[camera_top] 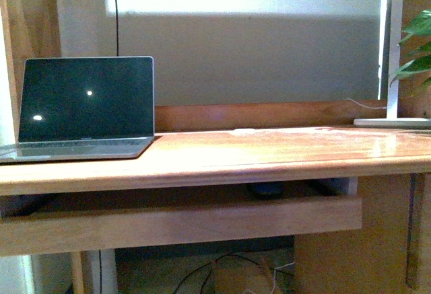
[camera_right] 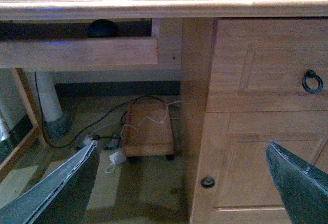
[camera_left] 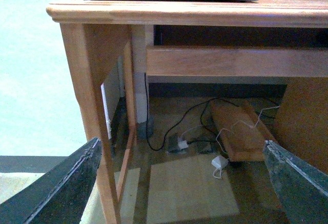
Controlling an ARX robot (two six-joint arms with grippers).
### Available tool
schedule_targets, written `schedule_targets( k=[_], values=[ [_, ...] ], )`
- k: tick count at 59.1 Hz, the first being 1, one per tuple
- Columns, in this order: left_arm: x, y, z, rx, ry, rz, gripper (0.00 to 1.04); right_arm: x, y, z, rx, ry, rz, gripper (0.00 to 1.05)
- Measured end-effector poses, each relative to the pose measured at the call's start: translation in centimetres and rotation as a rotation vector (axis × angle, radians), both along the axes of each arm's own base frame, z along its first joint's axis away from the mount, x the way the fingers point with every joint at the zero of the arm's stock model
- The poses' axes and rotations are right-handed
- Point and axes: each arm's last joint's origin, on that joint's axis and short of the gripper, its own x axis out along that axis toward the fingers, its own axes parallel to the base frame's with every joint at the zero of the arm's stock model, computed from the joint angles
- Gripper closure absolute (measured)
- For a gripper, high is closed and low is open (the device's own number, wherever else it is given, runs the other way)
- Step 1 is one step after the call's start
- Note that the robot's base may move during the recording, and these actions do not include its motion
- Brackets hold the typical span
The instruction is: Place mouse
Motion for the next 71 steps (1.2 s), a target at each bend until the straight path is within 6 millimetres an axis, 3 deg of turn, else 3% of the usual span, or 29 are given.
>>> schedule_targets(
  k=[25, 33, 39, 44, 53, 65, 71],
  values=[
    [0.0, 0.0, 0.0, 0.0, 0.0, -0.001, 0.08, 0.0, 0.0, 0.0, 0.0, 0.0, 0.0, 0.07],
    [0.7, 0.3, -0.1, -0.145, 0.193, -0.141, 0.08, 0.0, 0.0, 0.0, 0.0, 0.0, 0.0, 0.07],
    [2.0, 1.1, 0.3, -0.132, 0.247, -0.167, 0.08, 0.0, 0.0, 0.0, 0.0, 0.0, 0.0, 0.07],
    [3.7, 2.2, 0.9, 0.0, 0.249, -0.176, 0.08, 0.0, 0.0, 0.0, 0.0, 0.0, 0.0, 0.07],
    [8.7, 5.0, 1.3, 0.489, 0.174, -0.149, 0.08, 0.0, 0.0, 0.0, 0.0, 0.0, 0.0, 0.07],
    [14.9, 5.6, -1.2, 1.123, 0.03, -0.25, 0.08, 0.0, 0.0, 0.0, 0.0, 0.0, 0.0, 0.07],
    [17.8, 5.4, -2.5, 1.277, -0.052, -0.276, 0.08, 0.0, 0.0, 0.0, 0.0, 0.0, 0.0, 0.07]
  ],
)
